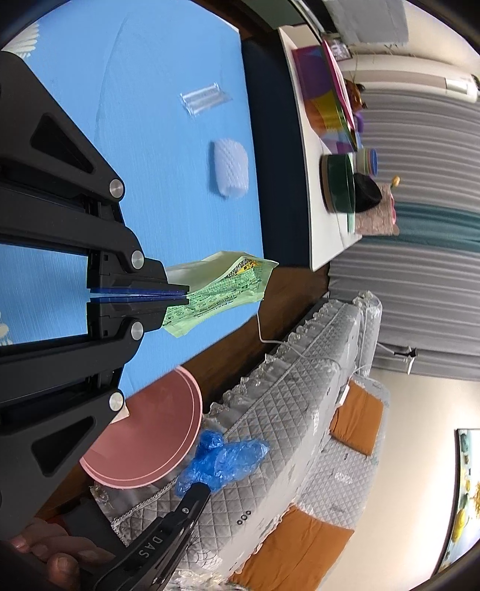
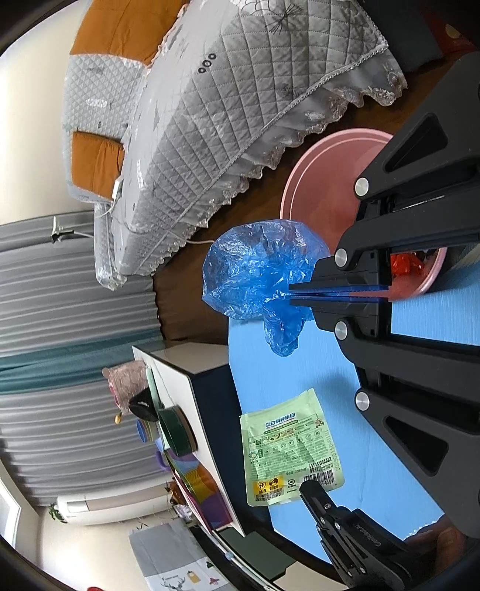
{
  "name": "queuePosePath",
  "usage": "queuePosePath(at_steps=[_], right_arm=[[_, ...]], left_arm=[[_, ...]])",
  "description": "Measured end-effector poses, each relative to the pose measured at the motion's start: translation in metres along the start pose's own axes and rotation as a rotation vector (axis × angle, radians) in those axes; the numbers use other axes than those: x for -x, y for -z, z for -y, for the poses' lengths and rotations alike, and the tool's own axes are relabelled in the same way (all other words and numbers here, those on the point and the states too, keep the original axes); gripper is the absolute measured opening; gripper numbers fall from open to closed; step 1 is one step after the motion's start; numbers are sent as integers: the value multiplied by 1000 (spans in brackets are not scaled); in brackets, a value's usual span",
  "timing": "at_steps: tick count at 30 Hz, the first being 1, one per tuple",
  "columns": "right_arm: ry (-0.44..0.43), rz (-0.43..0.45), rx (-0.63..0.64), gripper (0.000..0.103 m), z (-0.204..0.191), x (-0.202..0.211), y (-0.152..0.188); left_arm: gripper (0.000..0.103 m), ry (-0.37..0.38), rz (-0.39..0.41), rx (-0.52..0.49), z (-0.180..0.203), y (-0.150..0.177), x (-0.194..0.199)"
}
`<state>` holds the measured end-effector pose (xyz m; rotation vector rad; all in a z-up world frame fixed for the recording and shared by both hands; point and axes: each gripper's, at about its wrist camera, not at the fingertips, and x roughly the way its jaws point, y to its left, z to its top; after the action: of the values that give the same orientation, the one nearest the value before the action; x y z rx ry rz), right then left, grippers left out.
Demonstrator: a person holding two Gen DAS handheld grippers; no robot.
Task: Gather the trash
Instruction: 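Carry the green packet with left tool while right tool carries blue bag to basin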
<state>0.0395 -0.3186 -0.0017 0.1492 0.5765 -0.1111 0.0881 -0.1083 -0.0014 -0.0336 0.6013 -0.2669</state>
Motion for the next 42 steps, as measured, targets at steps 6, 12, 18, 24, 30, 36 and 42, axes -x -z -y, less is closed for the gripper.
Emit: queuePosePath(at_steps=[6, 12, 18, 24, 30, 36, 42], right_arm=[[24, 4, -24, 2, 18, 2, 1], [41, 5, -51, 2, 34, 5, 1], [50, 7, -71, 2, 46, 7, 1], [58, 20, -76, 2, 52, 10, -2], [62, 34, -94, 2, 60, 14, -6], [61, 15, -120, 2, 69, 8, -5], [55, 13, -141, 2, 75, 5, -8]], left_arm=[[0, 30, 14, -44, 21, -2, -1], [0, 52, 12, -74, 38, -1, -4], [0, 74, 8, -97, 49, 0, -7], [0, 105, -8, -114, 61, -2, -15], [0, 134, -42, -143, 75, -4, -29], [0, 155, -71, -158, 90, -5, -40], [0, 165, -91, -171, 101, -5, -48]])
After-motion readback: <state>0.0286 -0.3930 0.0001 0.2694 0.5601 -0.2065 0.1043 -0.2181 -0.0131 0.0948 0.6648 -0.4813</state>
